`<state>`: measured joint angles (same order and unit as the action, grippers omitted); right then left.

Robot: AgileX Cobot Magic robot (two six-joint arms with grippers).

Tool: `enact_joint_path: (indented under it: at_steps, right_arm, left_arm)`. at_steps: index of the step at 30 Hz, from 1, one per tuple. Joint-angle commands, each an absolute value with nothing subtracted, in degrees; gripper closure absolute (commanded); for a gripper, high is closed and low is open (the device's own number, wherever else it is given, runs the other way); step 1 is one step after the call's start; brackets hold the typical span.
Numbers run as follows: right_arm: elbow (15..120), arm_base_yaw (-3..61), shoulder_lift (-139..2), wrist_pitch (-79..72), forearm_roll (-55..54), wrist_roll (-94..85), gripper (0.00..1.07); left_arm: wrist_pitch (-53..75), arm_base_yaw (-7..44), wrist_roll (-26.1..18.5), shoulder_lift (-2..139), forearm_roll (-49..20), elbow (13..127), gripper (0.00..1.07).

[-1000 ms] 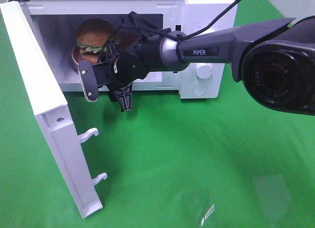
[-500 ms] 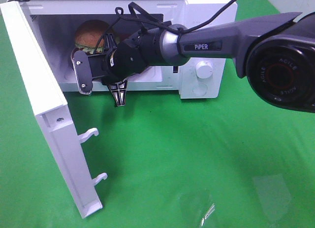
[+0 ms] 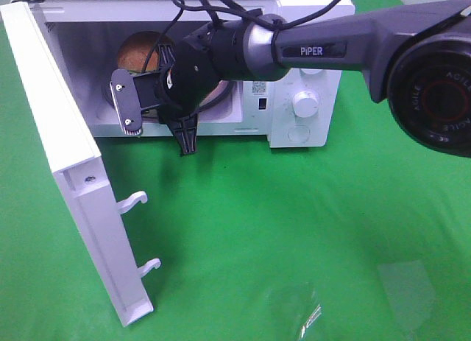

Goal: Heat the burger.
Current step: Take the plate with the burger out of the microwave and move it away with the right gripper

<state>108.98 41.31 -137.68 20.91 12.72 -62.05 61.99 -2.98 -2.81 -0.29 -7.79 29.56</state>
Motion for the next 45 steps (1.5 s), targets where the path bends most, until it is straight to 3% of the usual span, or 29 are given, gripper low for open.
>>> enact_joint_path:
  at_steps: [1, 23, 32, 45]
  right_arm:
    - [108.8, 41.5, -136.8, 25.6, 10.7, -64.7, 1.07]
    - [107.7, 42.7, -136.0, 28.4, 9.3, -67.4, 1.07]
    - [107.0, 44.2, -136.0, 29.3, 17.3, -66.1, 1.07]
    - [102.0, 44.9, -133.7, 18.4, 18.8, -61.8, 1.07]
  left_arm:
    - [61.3, -3.0, -2.8, -1.1, -7.9, 29.5, 0.07]
    - [61.3, -3.0, -2.8, -1.1, -7.9, 29.5, 0.07]
    - [61.3, -3.0, -2.8, -1.1, -7.9, 29.5, 0.07]
    - [61.3, -3.0, -2.8, -1.1, -7.9, 29.5, 0.07]
